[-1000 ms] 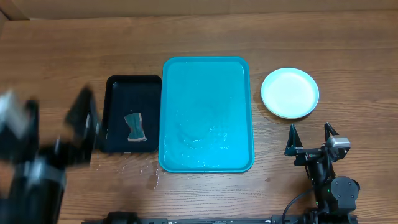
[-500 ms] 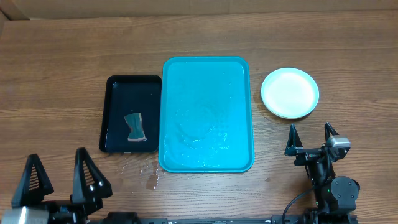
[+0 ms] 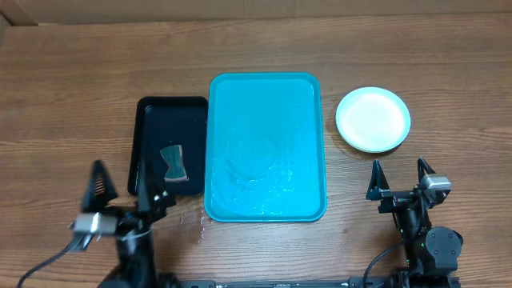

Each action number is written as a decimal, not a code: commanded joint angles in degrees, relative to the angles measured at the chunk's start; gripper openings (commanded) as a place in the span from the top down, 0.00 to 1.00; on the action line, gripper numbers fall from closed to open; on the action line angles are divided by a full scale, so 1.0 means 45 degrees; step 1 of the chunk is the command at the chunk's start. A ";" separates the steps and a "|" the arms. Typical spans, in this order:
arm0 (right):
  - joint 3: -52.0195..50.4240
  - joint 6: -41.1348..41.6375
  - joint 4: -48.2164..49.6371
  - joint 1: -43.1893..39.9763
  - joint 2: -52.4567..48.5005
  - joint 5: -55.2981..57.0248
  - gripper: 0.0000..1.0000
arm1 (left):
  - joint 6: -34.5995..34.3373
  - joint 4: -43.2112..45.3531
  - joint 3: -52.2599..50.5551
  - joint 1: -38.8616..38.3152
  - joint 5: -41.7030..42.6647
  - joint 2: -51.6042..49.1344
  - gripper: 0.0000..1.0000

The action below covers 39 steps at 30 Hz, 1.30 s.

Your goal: Clean dirty plates on tray and stack at the side

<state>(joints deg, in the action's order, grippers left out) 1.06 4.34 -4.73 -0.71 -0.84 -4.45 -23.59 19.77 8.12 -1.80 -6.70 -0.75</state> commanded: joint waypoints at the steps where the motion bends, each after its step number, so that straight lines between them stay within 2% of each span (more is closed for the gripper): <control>1: -0.0136 0.0049 0.0063 -0.0024 0.0151 0.0087 0.00 | -0.0733 0.0146 -0.1258 0.0029 0.0010 0.0121 0.00; 4: -0.0136 0.0049 0.0063 -0.0024 0.0151 0.0087 0.00 | -0.0729 -0.0058 -0.1763 0.0024 -0.0199 0.0121 0.00; 13: -0.0131 0.0049 0.0063 -0.0024 0.0151 0.0087 0.00 | -0.0393 -0.5285 -0.1744 0.0024 -0.0617 0.0121 0.00; 14: -0.0131 0.0049 0.0063 -0.0024 0.0151 0.0087 0.00 | 0.0345 -0.5183 -0.1744 0.0024 -0.0525 0.0126 0.00; 17: -0.0131 0.0049 0.0063 -0.0024 0.0151 0.0087 0.00 | 0.1054 -0.5197 -0.1744 -0.0024 -0.0500 0.0126 0.00; 39: -0.0131 0.0049 0.0063 -0.0024 0.0151 0.0087 0.00 | 0.1059 -0.5197 -0.1744 -0.0019 -0.0505 0.0112 0.00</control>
<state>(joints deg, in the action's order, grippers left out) 1.06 4.32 -4.71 -0.71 -0.84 -4.45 -20.38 -3.66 0.47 -1.80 -8.43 -0.73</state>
